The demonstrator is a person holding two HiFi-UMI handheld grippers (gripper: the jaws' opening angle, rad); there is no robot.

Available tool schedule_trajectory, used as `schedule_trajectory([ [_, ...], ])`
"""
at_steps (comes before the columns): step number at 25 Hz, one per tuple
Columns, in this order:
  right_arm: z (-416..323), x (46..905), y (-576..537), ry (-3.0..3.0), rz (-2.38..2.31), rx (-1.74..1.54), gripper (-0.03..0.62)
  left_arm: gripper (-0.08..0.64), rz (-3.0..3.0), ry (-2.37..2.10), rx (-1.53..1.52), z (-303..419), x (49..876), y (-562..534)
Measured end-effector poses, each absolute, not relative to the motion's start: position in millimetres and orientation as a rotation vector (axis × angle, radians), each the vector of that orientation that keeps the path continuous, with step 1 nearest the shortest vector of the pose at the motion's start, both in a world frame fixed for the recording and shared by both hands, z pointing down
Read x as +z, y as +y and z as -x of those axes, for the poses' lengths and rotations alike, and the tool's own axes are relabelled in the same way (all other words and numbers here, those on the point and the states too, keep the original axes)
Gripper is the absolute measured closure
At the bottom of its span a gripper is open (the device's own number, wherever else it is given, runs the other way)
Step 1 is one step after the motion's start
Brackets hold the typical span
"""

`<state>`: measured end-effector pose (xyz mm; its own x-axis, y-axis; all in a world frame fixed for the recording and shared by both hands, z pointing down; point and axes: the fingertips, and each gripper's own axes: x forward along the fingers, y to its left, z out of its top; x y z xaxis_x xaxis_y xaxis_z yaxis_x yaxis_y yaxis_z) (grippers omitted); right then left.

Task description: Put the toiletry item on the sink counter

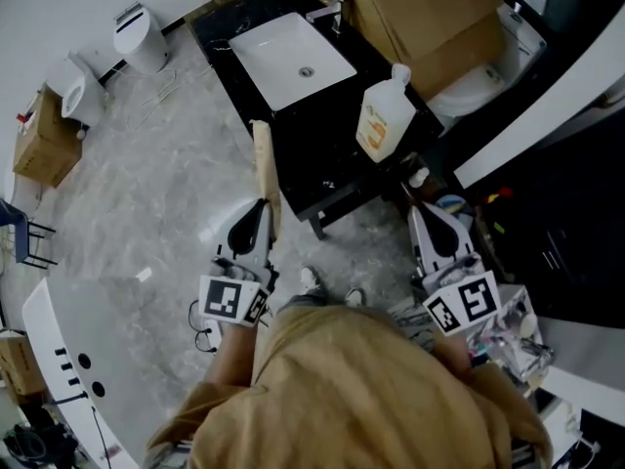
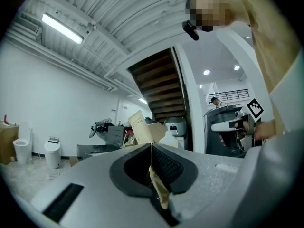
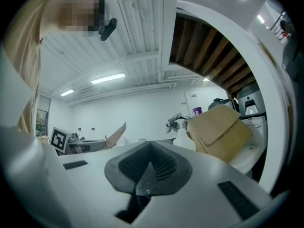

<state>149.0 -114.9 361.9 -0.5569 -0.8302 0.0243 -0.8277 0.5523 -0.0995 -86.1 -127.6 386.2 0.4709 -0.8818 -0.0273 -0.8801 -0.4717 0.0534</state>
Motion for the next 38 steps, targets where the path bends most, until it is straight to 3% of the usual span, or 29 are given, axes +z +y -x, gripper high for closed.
schedule_trajectory([
  [12,-89,359,-173,2.816,1.422,-0.104,0.591,0.554,-2.641,-1.554,-0.095,116,400,-169],
  [38,-92,376,-178,2.839,1.55,-0.154,0.591,0.554,-2.67,-1.373,0.049,93,443,-242],
])
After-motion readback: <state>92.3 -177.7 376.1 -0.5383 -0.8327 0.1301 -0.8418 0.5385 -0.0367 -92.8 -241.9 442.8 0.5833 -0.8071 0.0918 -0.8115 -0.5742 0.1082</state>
